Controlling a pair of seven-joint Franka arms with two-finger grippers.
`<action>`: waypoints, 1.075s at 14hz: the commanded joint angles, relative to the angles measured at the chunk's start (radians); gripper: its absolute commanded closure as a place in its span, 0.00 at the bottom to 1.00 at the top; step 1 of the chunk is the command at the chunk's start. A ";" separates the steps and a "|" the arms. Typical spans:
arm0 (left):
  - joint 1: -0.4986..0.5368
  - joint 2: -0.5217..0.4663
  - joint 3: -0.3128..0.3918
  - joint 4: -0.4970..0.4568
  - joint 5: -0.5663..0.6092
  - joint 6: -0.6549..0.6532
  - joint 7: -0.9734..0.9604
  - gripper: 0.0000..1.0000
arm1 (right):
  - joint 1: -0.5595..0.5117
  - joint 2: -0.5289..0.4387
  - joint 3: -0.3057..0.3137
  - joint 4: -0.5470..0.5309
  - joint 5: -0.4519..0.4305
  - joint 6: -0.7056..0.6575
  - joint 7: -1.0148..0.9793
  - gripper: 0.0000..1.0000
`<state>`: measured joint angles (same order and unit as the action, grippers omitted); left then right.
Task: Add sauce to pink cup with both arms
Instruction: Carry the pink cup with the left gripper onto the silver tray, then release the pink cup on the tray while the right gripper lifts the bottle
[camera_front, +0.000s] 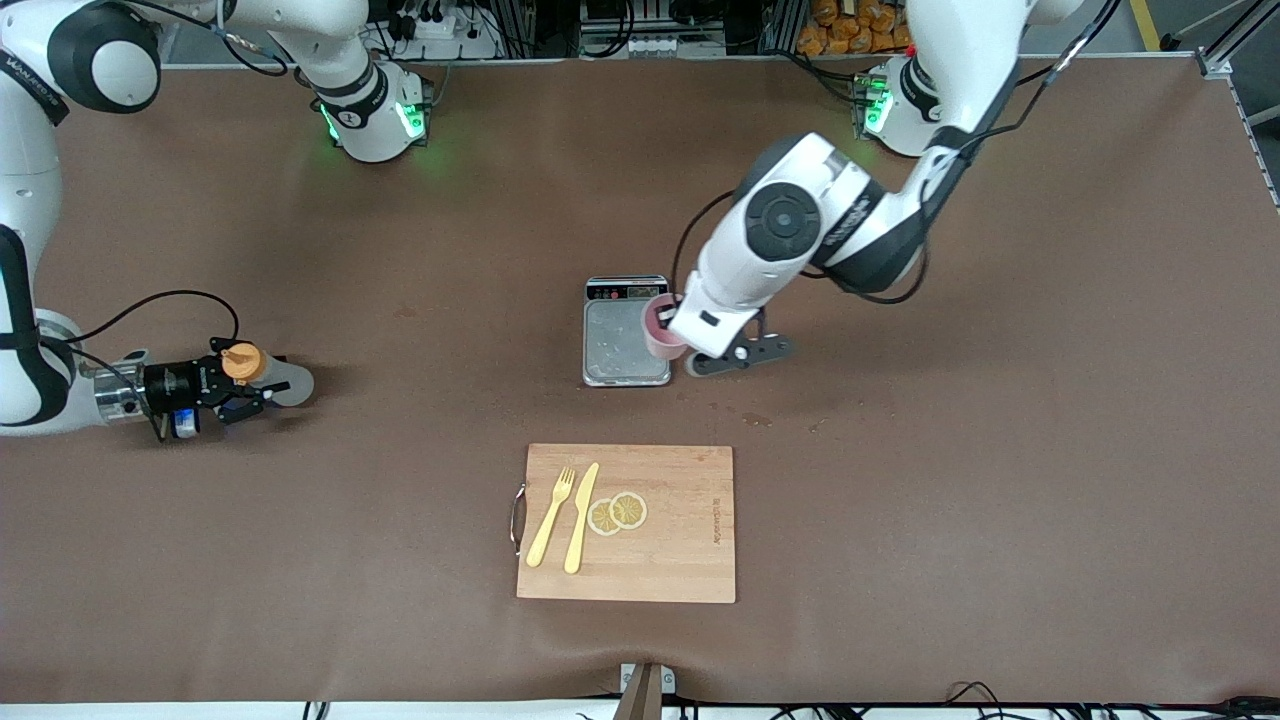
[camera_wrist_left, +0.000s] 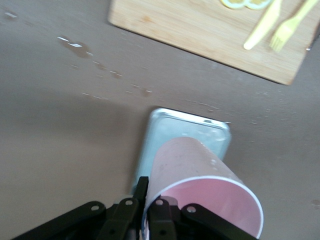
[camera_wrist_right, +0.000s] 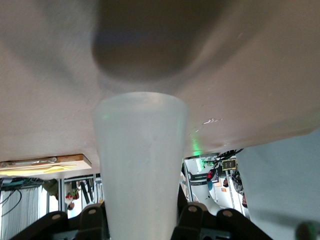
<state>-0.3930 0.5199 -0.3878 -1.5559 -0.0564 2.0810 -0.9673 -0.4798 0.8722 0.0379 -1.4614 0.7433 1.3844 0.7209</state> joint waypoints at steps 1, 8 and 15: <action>-0.075 0.104 0.014 0.073 0.064 0.033 -0.068 1.00 | 0.052 -0.032 -0.003 0.074 0.014 -0.042 0.132 0.63; -0.129 0.201 0.014 0.073 0.151 0.096 -0.122 1.00 | 0.159 -0.065 -0.001 0.185 0.010 -0.051 0.371 0.63; -0.142 0.216 0.014 0.069 0.165 0.105 -0.125 0.75 | 0.269 -0.116 -0.004 0.210 0.011 -0.048 0.573 0.64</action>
<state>-0.5175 0.7221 -0.3817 -1.5135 0.0771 2.1810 -1.0688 -0.2423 0.7831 0.0425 -1.2564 0.7432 1.3528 1.2274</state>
